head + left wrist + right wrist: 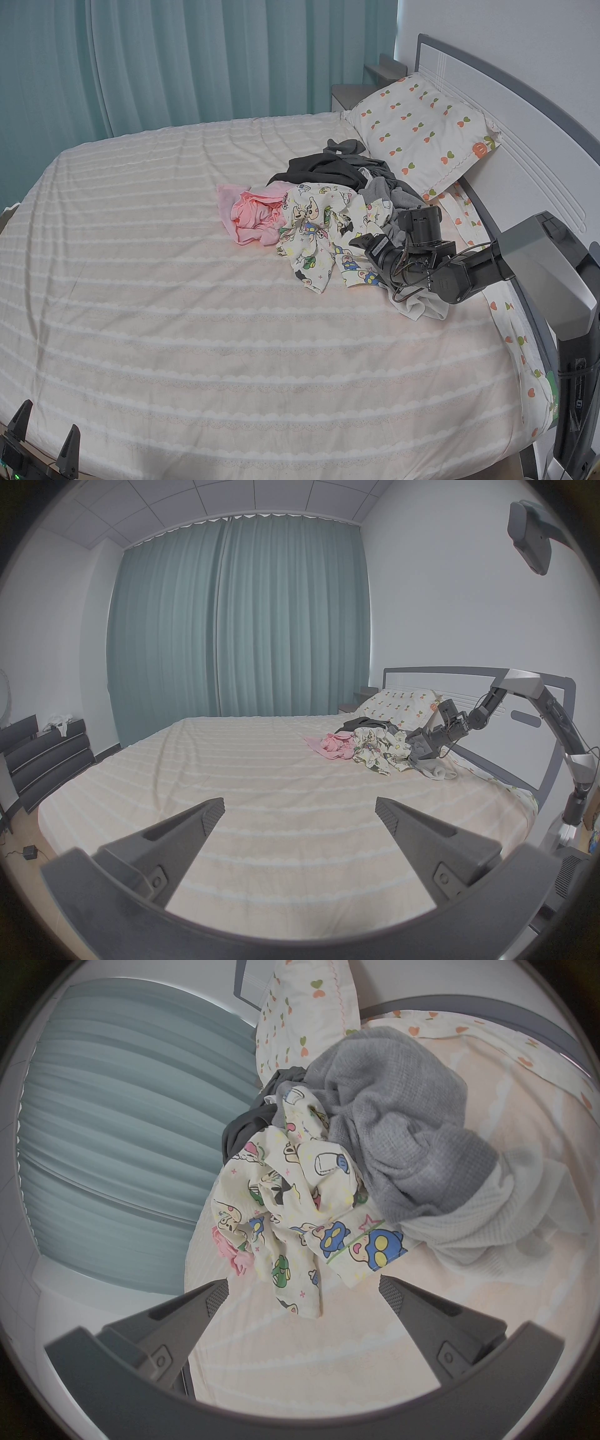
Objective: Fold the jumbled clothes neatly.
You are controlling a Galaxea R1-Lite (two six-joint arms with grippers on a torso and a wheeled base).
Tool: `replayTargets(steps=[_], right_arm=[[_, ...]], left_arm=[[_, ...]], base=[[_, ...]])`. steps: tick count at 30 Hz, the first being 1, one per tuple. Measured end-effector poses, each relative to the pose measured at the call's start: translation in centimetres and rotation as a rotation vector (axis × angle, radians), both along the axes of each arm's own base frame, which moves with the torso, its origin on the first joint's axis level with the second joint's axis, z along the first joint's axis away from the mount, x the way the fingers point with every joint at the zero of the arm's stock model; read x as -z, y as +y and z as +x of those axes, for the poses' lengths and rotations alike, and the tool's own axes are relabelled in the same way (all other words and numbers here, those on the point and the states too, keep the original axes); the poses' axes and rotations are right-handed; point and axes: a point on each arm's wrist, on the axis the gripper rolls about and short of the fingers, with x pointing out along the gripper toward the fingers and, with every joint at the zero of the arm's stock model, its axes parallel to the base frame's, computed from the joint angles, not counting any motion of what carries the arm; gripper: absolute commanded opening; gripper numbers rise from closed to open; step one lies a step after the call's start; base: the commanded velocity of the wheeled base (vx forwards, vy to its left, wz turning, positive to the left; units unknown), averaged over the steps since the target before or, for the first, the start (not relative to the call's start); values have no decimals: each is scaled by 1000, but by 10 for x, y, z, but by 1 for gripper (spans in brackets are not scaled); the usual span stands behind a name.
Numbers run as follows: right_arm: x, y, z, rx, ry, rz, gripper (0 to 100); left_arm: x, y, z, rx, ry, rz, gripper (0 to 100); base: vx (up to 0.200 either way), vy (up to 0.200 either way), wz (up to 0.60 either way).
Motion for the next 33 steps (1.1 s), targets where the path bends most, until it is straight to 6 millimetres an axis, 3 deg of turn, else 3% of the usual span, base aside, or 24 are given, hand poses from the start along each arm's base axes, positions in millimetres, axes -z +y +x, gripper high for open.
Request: replayTargets(steps=[19, 25, 33], right_arm=[[32, 12, 39, 44, 16, -18, 100], [47, 12, 41, 58, 57, -44, 100], [51, 16, 38, 78, 75, -67, 100]], left_arm=[[0, 0, 0, 0, 0, 0, 100], [0, 0, 0, 0, 1, 0, 100], [0, 0, 0, 0, 0, 0, 100]], base=[[0, 0, 0], [0, 0, 0], [0, 0, 0]])
